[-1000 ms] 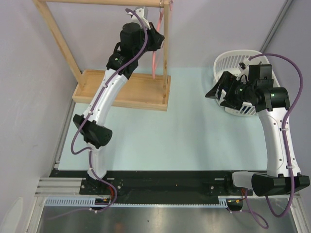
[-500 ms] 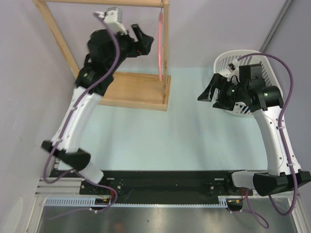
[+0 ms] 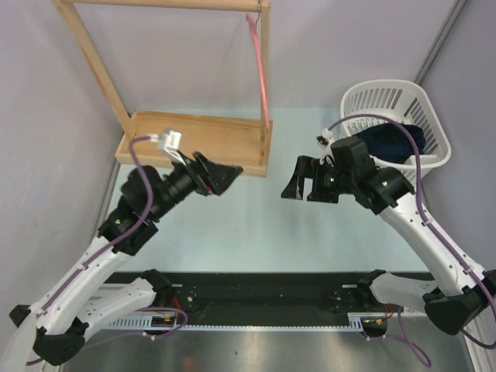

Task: Remove the shorts from the hanger

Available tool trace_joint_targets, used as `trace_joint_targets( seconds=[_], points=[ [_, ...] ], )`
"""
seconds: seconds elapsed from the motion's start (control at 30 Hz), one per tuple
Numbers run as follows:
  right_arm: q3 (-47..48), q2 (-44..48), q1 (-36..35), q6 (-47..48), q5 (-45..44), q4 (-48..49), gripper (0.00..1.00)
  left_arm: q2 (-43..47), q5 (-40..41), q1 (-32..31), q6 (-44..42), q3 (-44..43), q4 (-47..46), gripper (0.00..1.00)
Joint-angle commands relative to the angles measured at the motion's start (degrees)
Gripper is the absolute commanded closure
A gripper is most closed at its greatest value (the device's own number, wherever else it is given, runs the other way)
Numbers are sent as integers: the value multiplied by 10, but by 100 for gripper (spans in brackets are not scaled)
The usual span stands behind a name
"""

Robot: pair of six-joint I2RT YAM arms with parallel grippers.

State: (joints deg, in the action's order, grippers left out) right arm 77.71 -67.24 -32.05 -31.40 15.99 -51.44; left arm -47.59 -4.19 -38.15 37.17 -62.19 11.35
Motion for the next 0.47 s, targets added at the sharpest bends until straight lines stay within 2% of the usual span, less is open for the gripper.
trace_joint_targets(
  seconds=[0.0, 0.17, 0.27, 0.33, 0.43],
  points=[
    [-94, 61, -12, -60, -46, 74, 0, 53, -39, -25, 83, 115, -41, 4],
    [-216, 135, -14, -96, -39, 129, 0, 122, -82, -27, 143, 259, -95, 4],
    [-295, 211, -14, -130, -52, 175, 0, 173, -90, -28, 164, 328, -130, 4],
    [-337, 261, -14, -136, -43, 214, 0, 200, -97, -28, 174, 356, -149, 3],
    [-396, 291, -13, -157, -48, 218, 0, 253, -107, -28, 185, 406, -153, 2]
  ],
)
